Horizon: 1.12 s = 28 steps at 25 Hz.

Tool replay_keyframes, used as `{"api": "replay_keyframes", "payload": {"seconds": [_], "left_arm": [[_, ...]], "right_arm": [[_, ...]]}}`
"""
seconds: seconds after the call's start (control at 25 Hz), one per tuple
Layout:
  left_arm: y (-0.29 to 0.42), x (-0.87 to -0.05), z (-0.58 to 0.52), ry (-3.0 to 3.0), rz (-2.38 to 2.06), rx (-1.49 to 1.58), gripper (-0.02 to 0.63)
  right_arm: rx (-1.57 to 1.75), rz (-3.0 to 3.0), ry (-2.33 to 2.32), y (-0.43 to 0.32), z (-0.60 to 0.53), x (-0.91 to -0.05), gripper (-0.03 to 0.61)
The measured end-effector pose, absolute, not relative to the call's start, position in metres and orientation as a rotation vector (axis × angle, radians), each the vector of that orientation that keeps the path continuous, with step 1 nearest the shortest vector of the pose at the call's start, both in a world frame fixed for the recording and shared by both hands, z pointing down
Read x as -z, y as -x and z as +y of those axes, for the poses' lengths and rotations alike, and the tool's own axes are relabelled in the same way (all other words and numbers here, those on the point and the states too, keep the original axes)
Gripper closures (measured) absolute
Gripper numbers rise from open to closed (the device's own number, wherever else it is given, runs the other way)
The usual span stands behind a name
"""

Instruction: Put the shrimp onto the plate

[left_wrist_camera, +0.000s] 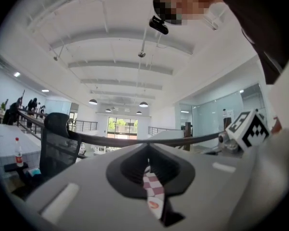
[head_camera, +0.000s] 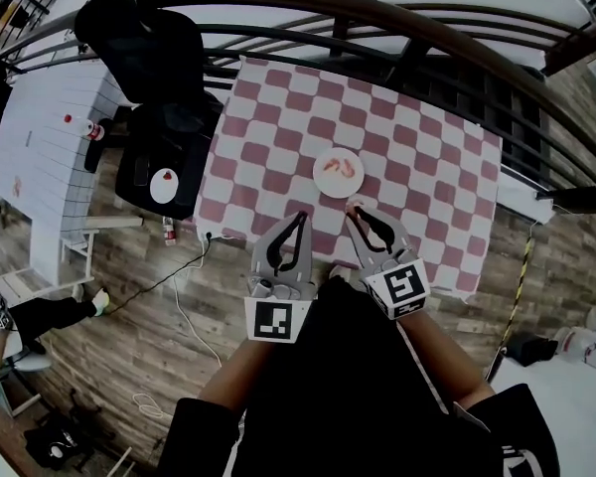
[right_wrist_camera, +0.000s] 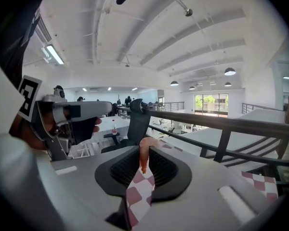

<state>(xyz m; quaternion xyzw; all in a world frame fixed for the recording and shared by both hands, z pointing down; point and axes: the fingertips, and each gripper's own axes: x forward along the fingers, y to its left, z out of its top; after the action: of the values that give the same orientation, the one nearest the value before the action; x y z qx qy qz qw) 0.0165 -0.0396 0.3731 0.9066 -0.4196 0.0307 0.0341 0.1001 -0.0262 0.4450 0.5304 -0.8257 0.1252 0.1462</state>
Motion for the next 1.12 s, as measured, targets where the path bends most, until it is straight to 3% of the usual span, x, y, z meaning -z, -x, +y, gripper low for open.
{"api": "replay_keyframes", "payload": {"seconds": [1.12], "left_arm": [[0.007,-0.378,-0.071,-2.671,-1.439,-0.099,0.604]], "right_arm": [[-0.574,-2.185,-1.239,-0.108,-0.104,-0.620,0.520]]}}
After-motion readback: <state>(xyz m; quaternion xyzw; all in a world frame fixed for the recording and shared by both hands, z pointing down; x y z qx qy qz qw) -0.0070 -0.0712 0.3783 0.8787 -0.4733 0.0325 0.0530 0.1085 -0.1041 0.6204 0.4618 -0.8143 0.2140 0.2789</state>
